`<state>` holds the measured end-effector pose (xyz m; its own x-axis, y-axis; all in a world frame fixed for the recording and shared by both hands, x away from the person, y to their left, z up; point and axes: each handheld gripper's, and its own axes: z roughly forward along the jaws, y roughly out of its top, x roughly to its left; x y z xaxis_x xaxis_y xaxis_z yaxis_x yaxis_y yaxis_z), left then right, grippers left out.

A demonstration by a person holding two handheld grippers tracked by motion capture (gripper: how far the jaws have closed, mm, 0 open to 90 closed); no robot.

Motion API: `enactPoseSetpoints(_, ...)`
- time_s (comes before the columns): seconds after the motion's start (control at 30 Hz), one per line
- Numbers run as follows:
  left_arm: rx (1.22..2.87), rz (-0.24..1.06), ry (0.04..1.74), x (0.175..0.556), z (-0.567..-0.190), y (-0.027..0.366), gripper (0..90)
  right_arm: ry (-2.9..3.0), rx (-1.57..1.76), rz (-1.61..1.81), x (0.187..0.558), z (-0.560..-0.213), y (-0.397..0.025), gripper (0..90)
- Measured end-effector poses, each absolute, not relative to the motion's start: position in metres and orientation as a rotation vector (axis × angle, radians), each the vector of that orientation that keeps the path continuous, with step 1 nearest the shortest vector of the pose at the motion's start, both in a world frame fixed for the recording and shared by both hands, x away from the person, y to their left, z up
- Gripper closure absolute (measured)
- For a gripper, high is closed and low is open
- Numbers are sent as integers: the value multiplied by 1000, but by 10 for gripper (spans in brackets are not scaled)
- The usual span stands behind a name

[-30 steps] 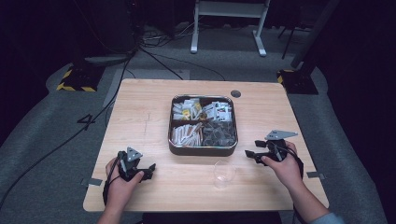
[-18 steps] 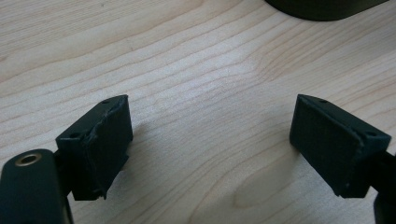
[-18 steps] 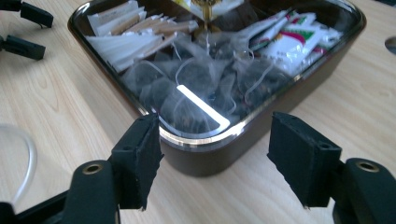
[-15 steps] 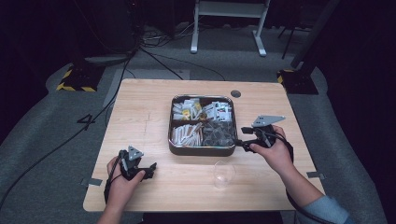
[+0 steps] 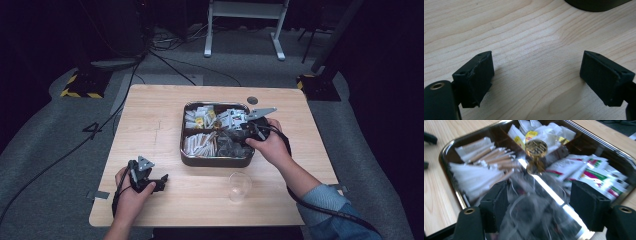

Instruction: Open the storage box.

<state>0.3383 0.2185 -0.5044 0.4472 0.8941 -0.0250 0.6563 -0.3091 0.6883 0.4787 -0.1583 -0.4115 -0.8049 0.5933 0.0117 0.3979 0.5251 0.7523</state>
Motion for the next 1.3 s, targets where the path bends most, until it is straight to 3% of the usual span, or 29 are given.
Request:
enactPoseSetpoints(0.33, 2074, 481, 1283, 339, -504, 218, 122, 2532, 909, 1180, 508, -427, -130, 357)
enactPoseSetpoints(0.83, 2081, 475, 1271, 341, -504, 218, 114, 2540, 874, 1126, 520, -438, -101, 468)
enactPoseSetpoints(0.97, 2082, 475, 1270, 341, -504, 218, 113, 2519, 851, 1107, 519, -438, -99, 582)
enactPoseSetpoints(1.3, 2086, 475, 1267, 341, -504, 218, 113, 2511, 880, 1110, 519, -438, -98, 589)
